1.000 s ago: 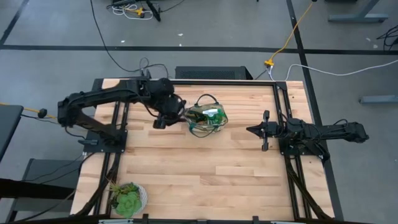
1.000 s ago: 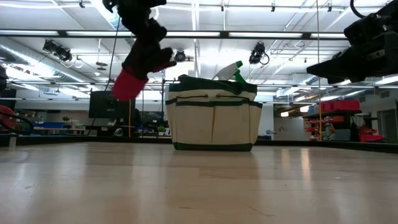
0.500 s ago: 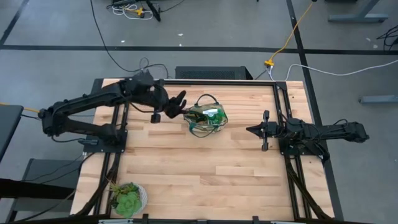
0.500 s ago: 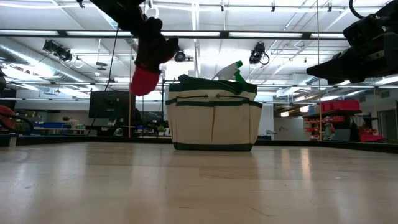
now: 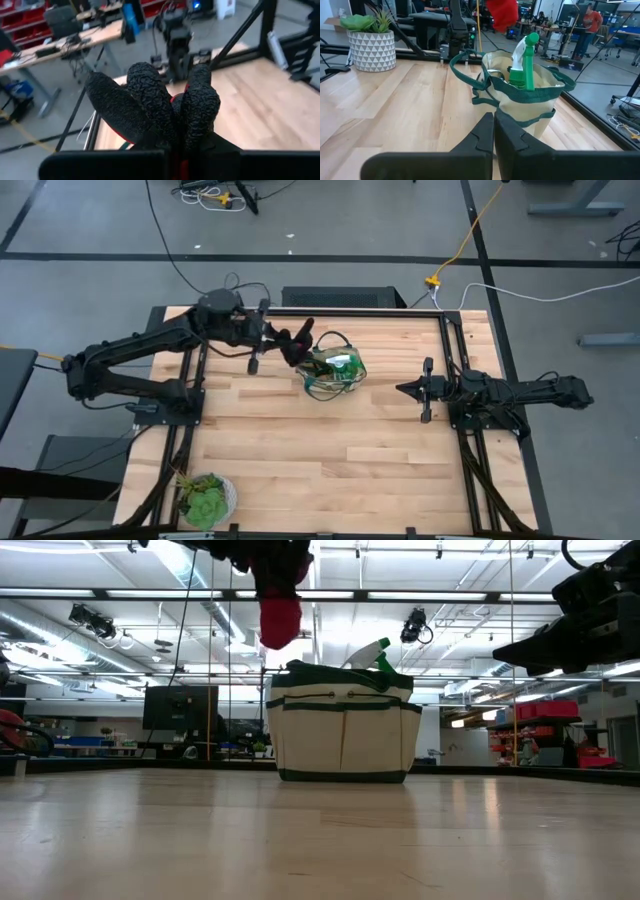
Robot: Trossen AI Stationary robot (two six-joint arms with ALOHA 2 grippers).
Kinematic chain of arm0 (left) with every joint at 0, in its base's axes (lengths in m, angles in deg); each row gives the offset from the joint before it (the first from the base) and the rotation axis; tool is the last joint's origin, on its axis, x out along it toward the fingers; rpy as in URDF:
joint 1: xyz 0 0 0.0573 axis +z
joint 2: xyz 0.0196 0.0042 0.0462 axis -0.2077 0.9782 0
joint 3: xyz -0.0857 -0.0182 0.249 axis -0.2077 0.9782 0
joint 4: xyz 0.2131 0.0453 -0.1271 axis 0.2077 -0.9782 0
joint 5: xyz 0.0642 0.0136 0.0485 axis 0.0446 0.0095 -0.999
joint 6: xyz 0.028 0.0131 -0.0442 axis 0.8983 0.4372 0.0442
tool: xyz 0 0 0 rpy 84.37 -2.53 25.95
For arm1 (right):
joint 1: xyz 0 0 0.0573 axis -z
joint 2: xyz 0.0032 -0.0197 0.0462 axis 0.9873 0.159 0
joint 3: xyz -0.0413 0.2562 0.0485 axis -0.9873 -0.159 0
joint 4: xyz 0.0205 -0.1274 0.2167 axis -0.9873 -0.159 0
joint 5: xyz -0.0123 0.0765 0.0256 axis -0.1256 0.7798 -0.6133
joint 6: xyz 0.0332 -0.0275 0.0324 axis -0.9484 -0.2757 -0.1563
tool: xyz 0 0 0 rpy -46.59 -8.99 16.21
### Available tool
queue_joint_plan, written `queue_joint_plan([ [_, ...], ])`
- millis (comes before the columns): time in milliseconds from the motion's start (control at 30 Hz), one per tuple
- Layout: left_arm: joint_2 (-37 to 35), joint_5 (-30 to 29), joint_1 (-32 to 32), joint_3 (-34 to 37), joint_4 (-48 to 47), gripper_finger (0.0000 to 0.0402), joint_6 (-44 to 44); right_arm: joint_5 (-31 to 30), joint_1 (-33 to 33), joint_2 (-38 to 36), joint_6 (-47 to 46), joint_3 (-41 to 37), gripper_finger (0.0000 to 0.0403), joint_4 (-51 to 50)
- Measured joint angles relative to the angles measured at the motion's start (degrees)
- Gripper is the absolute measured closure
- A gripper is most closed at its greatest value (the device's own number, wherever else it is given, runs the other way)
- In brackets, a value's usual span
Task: Pick & Place Garden tools in Gardening bag
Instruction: Put the red gloves into the gardening bag
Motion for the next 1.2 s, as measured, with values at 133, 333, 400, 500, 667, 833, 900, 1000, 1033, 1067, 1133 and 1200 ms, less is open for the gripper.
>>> queue_joint_plan([
  [133,0.0,1.5,-0.2,0.0,1.2,0.0383,-1.3,0.0,0.0,0.0,0.0,0.0,0.0387,0.0],
  [333,2.2,2.9,-1.0,0.0,3.7,0.0383,-3.9,0.0,0.0,0.0,0.0,0.0,0.0387,0.0],
  [400,3.5,2.3,-1.5,0.0,5.4,0.0383,-3.7,0.0,0.0,0.0,0.0,0.0,0.0387,0.0],
  [500,6.3,1.8,-1.9,0.0,8.2,0.0383,-3.6,0.0,0.0,0.0,0.0,0.0,0.0387,0.0],
  [667,11.3,1.6,-2.1,0.0,13.1,0.0383,-3.6,0.0,0.0,0.0,0.0,0.0,0.0387,0.0],
  [833,14.3,1.9,-2.0,0.0,15.1,0.0383,-3.6,0.0,0.0,0.0,0.0,0.0,0.0387,0.0],
  [900,14.8,1.8,-2.0,0.0,14.9,0.0383,-3.6,0.0,0.0,0.0,0.0,0.0,0.0387,0.0],
  [1000,15.3,1.4,-2.0,0.0,14.4,0.0383,-4.1,0.0,0.0,0.0,0.0,0.0,0.0387,0.0],
  [1033,15.3,1.4,-2.0,0.0,14.5,0.0383,-4.2,0.0,0.0,0.0,0.0,0.0,0.0387,0.0],
  [1067,15.3,1.4,-2.0,0.0,14.6,0.0383,-4.2,0.0,0.0,0.0,0.0,0.0,0.0387,0.0],
  [1133,15.3,1.1,-2.0,0.0,14.6,0.0383,-4.3,0.0,0.0,0.0,0.0,0.0,0.0387,0.0],
  [1200,15.3,0.8,-2.0,0.0,14.6,0.0383,-4.3,0.0,0.0,0.0,0.0,0.0,0.0387,0.0],
])
